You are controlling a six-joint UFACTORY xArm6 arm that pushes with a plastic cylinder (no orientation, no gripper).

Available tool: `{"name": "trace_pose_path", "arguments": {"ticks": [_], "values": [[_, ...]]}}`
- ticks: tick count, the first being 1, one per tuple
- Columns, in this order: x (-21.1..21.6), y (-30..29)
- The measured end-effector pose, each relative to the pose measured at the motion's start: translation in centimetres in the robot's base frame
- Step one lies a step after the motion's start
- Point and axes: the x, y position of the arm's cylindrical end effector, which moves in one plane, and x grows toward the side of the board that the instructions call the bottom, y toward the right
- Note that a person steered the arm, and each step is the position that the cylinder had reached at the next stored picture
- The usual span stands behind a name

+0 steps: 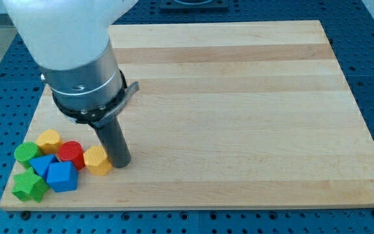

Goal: Move red star closer to the group of blocks

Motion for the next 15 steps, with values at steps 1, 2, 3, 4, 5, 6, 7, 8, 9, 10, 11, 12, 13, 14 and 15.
{"name": "trace_pose_path", "arguments": {"ticks": [1, 2, 3, 4, 5, 6, 7, 8, 9, 10, 11, 12, 13, 14, 15], "values": [[-0.1, -0.7], [-0.1, -1.4], [-0.1, -1.8], [-1.5, -0.8], [-4.6, 4.3], [-9.6, 5.4], [-15.0, 5.2], [-19.7, 3.4], [-18.3, -0.8], [-15.8, -2.5], [-14.7, -5.9], [-14.4, -6.4], [-13.4, -6.4], [-12.6, -5.8], [-11.7, -4.6]]}}
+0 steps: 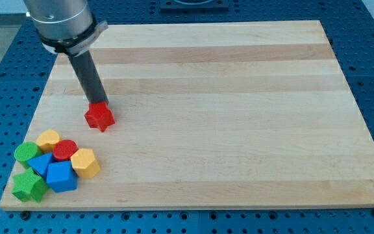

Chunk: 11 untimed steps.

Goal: Move red star closer to the group of blocks

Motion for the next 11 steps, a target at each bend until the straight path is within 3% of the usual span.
{"name": "trace_pose_path", "arguments": {"ticks": [2, 11], "values": [[0.0, 5.0], [4.9, -2.1]]}}
